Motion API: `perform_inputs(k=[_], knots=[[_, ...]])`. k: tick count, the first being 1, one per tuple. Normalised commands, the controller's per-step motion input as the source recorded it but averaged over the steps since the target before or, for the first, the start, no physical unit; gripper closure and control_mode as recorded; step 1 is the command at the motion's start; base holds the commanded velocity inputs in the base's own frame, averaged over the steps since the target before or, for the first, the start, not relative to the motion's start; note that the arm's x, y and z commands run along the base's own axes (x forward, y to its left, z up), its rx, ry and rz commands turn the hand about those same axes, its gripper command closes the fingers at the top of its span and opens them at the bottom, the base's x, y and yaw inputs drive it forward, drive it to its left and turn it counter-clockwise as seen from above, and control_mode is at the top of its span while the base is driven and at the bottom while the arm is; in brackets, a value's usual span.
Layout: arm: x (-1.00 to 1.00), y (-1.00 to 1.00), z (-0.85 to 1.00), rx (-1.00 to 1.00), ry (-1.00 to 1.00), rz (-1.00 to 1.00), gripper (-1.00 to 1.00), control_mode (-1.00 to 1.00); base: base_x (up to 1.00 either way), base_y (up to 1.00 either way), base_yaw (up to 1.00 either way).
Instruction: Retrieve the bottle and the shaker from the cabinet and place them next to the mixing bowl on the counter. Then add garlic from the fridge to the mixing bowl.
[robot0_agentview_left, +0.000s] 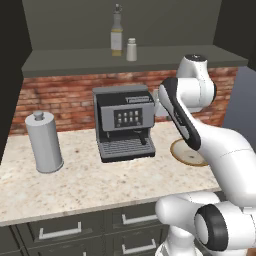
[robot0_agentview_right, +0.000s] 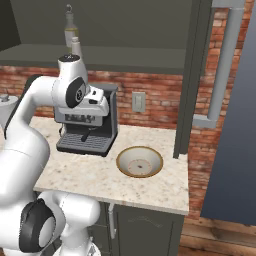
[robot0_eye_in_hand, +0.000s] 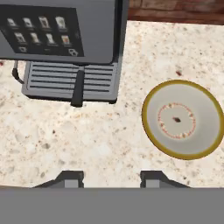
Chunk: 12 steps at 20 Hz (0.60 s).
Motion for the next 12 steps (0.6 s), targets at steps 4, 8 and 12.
perform_inputs(k=[4,8,12], knots=[[-0.18,0.11,0.21,0.0,-0.1,0.0,-1.0,-1.0,0.0,0.0,0.0],[-0.31,0.14,0.72,0.05,-0.27,0.01,-1.0,-1.0,0.0,0.0,0.0],[-0.3,0.13,0.81,0.07,-0.31,0.0,-1.0,-1.0,0.0,0.0,0.0]])
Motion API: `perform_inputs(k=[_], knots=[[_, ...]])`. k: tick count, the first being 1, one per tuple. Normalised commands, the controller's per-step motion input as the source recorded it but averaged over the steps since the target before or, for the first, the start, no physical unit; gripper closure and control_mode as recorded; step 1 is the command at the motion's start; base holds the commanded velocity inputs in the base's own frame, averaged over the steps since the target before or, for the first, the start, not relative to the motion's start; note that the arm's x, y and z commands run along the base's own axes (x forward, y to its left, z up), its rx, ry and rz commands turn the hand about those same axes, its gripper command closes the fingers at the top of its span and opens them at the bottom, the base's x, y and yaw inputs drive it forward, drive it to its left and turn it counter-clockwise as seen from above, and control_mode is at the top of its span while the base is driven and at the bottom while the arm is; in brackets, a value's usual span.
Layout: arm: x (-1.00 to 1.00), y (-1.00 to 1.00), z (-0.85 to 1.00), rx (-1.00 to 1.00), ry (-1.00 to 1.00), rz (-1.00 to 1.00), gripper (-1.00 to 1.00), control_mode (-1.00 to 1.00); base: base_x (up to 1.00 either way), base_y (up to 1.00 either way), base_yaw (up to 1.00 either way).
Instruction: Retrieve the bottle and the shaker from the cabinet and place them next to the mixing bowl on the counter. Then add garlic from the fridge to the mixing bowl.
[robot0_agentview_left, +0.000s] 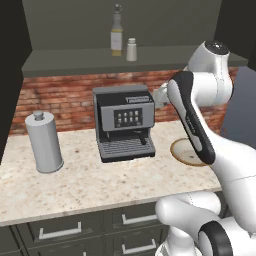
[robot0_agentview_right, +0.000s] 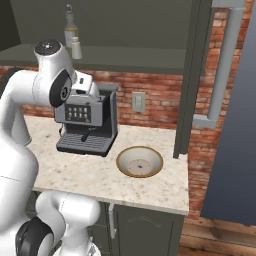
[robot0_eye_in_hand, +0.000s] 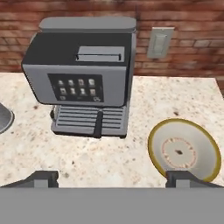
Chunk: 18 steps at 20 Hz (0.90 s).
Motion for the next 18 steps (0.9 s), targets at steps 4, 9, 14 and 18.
perform_inputs(k=[4,9,14,18], knots=[[-0.32,0.0,0.84,0.06,-0.15,0.06,-1.0,-1.0,0.0,0.0,0.0],[-0.43,0.0,0.66,0.11,-0.17,0.13,-1.0,-1.0,0.0,0.0,0.0],[-0.12,0.26,0.48,0.12,-0.28,0.1,-1.0,-1.0,0.0,0.0,0.0],[0.0,0.52,0.5,0.03,-0.21,0.06,-1.0,-1.0,0.0,0.0,0.0]])
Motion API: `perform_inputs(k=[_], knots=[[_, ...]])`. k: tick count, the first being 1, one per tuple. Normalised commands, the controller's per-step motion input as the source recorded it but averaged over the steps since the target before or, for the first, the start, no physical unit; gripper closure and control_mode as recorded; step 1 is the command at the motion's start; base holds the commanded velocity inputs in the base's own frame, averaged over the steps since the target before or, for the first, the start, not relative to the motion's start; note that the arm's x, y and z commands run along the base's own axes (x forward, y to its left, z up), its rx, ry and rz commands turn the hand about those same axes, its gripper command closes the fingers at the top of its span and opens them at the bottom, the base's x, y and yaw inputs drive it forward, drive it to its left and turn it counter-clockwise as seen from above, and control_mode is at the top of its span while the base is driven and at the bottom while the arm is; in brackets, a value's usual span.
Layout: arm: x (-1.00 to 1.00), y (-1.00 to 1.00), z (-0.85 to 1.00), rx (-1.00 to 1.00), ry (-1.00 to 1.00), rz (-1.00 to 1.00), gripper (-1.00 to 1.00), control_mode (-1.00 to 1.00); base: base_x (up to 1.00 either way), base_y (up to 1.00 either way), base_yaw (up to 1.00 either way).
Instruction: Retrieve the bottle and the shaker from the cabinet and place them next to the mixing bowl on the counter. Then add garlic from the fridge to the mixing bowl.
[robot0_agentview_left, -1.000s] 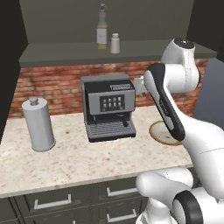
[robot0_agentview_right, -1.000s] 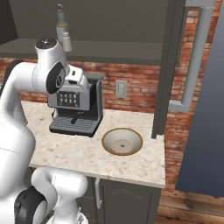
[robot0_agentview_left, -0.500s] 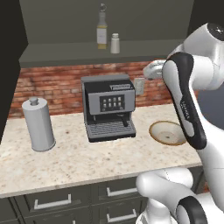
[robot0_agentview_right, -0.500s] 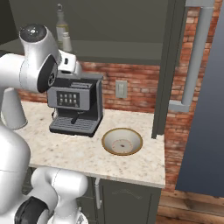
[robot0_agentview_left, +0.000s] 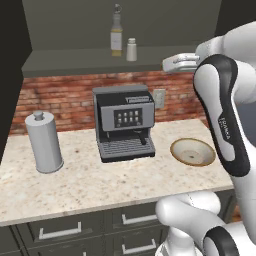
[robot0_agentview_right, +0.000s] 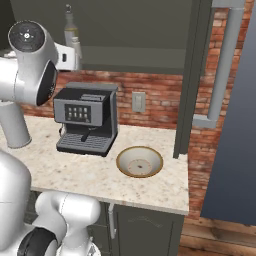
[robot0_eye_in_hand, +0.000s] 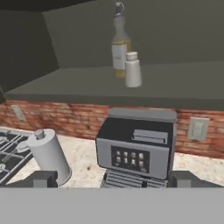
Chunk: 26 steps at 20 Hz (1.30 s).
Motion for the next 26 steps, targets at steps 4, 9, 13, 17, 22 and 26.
perform_inputs(k=[4,9,13,17,22,26], knots=[[0.09,0.67,0.33,-0.01,-0.06,0.0,-1.0,-1.0,0.0,0.0,0.0],[0.02,0.19,0.29,-0.11,0.05,0.0,-1.0,-1.0,0.0,0.0,0.0],[0.11,0.0,0.02,-0.11,0.1,0.0,-1.0,-1.0,0.0,0.0,0.0],[0.26,-0.01,-0.11,-0.04,0.03,-0.03,-1.0,-1.0,0.0,0.0,0.0],[0.5,0.0,-0.2,-0.04,0.0,-0.1,-1.0,-1.0,0.0,0.0,0.0],[0.6,0.0,-0.07,-0.03,0.02,-0.15,-1.0,-1.0,0.0,0.0,0.0]])
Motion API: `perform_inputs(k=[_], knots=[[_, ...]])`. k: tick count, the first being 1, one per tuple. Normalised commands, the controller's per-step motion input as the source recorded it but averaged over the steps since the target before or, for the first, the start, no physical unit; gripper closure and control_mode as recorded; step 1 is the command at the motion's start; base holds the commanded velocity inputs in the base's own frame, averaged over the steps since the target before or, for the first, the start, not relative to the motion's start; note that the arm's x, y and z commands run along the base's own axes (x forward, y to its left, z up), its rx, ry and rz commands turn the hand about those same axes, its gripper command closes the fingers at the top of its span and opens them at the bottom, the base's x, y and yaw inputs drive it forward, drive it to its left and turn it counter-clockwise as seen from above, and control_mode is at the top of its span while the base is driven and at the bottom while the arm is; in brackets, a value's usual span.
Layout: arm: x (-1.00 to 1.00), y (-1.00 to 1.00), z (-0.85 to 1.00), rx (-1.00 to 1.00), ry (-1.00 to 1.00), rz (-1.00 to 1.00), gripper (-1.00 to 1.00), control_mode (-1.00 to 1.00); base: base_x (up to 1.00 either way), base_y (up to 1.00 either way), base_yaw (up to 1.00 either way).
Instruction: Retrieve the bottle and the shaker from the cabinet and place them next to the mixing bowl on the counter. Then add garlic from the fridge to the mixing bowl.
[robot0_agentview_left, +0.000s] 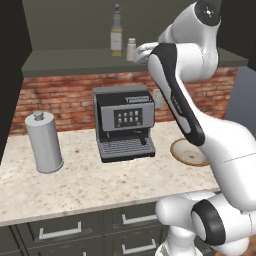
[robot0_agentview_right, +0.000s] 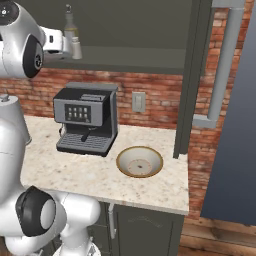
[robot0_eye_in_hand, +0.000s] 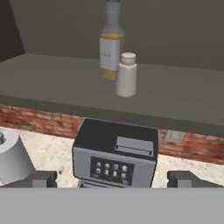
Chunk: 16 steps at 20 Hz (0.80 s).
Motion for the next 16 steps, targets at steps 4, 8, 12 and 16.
perform_inputs(k=[4,8,12,16], knots=[[0.42,0.0,0.0,0.0,0.02,-0.13,-1.0,-1.0,0.0,0.0,0.0],[0.45,0.0,-0.05,0.0,0.0,-0.1,-1.0,-1.0,0.0,0.0,0.0],[0.41,0.0,-0.08,0.0,0.01,-0.01,-1.0,-1.0,0.0,0.0,0.0],[0.52,0.0,-0.03,0.03,0.0,0.02,-1.0,-1.0,0.0,0.0,0.0]])
